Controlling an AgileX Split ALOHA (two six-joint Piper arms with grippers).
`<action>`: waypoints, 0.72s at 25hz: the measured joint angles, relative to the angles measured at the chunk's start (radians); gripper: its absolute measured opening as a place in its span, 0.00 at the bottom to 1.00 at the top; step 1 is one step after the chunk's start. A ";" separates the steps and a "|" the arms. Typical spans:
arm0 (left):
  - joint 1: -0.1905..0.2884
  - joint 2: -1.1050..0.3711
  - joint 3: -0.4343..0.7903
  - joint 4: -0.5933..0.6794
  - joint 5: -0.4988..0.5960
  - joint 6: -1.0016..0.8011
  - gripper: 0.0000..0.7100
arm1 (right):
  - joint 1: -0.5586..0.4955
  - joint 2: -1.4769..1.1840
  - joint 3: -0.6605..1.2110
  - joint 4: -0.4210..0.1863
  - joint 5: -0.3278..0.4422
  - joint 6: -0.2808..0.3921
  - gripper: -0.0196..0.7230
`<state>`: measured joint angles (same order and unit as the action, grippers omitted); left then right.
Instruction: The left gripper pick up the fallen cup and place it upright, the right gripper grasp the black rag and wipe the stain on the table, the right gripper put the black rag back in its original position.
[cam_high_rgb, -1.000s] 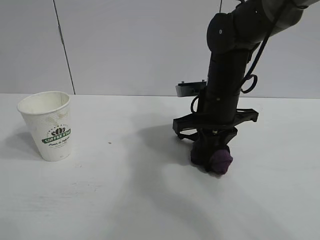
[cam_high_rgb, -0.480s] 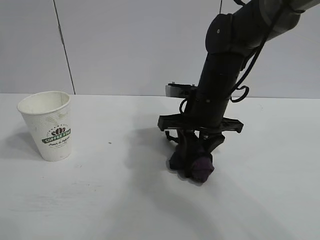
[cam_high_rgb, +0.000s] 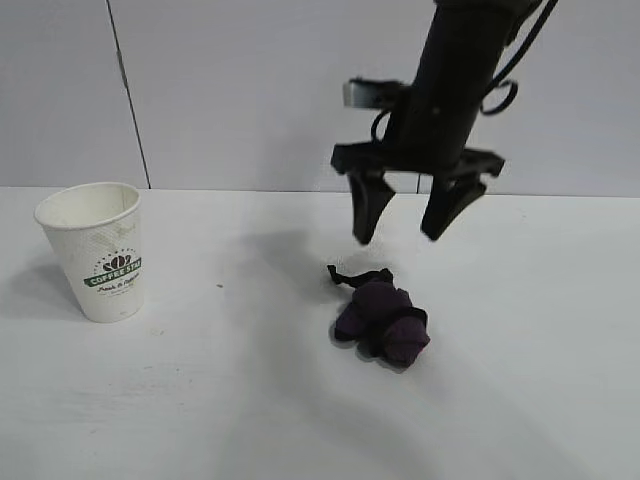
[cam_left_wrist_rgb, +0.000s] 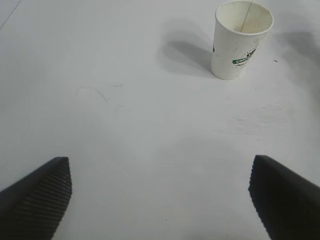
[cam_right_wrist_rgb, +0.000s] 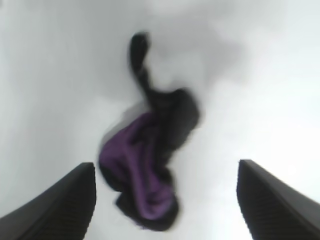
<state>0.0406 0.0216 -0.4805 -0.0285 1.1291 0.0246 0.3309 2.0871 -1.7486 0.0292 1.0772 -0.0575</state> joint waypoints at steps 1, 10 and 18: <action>0.000 0.000 0.000 0.000 0.000 0.000 0.98 | -0.014 -0.020 -0.017 -0.064 0.009 0.026 0.75; 0.000 0.000 0.000 0.000 0.000 0.000 0.98 | -0.260 -0.168 -0.040 -0.272 0.104 0.109 0.76; 0.000 0.000 0.000 0.000 0.000 0.000 0.98 | -0.562 -0.408 -0.040 -0.239 0.160 0.081 0.76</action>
<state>0.0406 0.0216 -0.4805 -0.0285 1.1291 0.0246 -0.2311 1.6791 -1.7890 -0.2100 1.2375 0.0237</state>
